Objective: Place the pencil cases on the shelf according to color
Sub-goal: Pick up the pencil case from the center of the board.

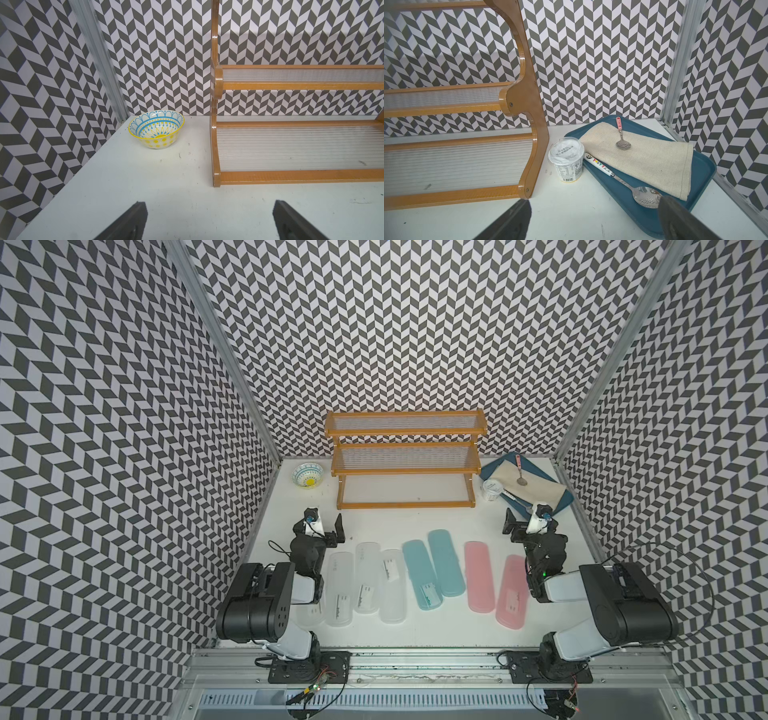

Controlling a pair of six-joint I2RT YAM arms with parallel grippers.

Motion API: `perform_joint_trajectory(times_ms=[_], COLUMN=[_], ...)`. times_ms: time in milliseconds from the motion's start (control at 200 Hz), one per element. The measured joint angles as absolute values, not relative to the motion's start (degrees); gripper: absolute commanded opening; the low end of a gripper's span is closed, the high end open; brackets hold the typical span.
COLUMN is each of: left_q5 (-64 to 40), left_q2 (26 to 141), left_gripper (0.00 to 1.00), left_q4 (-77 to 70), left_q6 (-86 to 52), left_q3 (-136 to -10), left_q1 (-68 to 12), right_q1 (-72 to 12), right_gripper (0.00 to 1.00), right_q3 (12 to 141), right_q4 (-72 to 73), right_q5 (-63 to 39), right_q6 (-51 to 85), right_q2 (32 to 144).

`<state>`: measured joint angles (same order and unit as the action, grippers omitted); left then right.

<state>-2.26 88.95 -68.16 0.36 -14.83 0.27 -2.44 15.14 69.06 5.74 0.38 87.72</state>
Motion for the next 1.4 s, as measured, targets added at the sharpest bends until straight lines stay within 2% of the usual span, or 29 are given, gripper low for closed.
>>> perform_joint_trajectory(times_ms=[701, 811, 911, 1087, 1232, 1397], left_q5=[-2.2, 1.1, 5.2, 9.8, 11.3, 2.0], left_q2=[88.9, 86.3, 79.2, 66.2, 62.1, 63.1], left_gripper=[1.0, 0.99, 0.99, 1.0, 1.0, 0.98], left_q4=[-68.2, -63.7, -52.6, -41.0, -26.3, -13.3], left_q6=[0.4, -0.3, -3.2, -12.9, -25.4, -32.0], left_q3=[-14.9, -15.8, -20.3, -25.3, -30.6, -38.8], left_q1=[0.3, -0.4, -1.2, -1.5, -0.9, -0.2], right_q1=[-2.4, -2.6, -2.6, -2.6, -2.6, -2.9], right_gripper=[1.0, 1.0, 1.0, 0.99, 1.0, 0.98], right_q3=[15.1, 14.6, 16.9, 34.3, 42.0, 41.4], right_q4=[69.1, 68.8, 57.8, 29.0, 10.0, -6.3], right_q5=[5.8, 7.6, 12.0, 18.2, 14.1, 6.1], right_q6=[0.4, 0.6, 3.8, 12.4, 15.1, 19.6], right_q2=[87.7, 86.8, 80.8, 75.4, 74.9, 74.7])
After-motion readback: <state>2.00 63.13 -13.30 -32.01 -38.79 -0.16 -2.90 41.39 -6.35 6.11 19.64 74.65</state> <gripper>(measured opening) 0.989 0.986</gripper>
